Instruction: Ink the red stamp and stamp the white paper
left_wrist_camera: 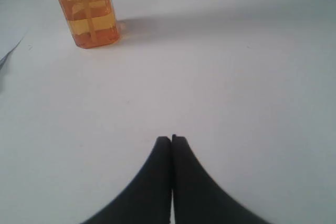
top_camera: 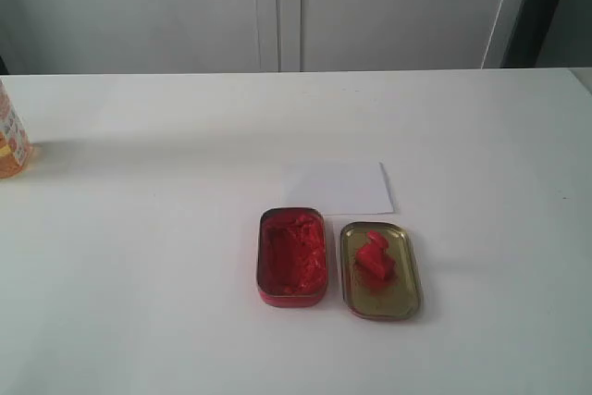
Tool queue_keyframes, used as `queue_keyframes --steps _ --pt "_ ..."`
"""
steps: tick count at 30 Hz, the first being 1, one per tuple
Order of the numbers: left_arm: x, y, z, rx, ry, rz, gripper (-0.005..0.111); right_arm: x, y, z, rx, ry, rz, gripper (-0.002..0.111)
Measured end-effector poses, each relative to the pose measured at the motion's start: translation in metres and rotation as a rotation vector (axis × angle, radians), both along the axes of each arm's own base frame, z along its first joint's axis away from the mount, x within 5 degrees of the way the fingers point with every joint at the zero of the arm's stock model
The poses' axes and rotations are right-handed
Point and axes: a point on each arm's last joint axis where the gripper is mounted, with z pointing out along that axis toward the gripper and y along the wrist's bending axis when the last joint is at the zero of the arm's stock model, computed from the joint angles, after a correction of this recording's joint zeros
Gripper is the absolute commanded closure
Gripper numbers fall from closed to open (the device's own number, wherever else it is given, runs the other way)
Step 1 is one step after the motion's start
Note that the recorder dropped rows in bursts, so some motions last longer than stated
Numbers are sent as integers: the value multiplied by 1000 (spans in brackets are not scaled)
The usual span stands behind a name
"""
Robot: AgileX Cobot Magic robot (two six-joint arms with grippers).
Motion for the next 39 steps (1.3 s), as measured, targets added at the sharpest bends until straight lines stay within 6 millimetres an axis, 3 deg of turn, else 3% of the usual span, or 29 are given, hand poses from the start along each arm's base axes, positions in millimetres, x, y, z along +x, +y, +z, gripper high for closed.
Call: queue_keyframes --steps 23,29,34,39 --pt "0 0 0 0 0 0 107 1 0 3 4 -30 1 108" --pt "0 0 0 0 0 0 107 3 1 17 25 -193 4 108" --pt "0 0 0 0 0 0 107 2 1 42 60 -457 11 108" --pt "0 0 0 0 0 0 107 1 1 46 66 -503 12 108"
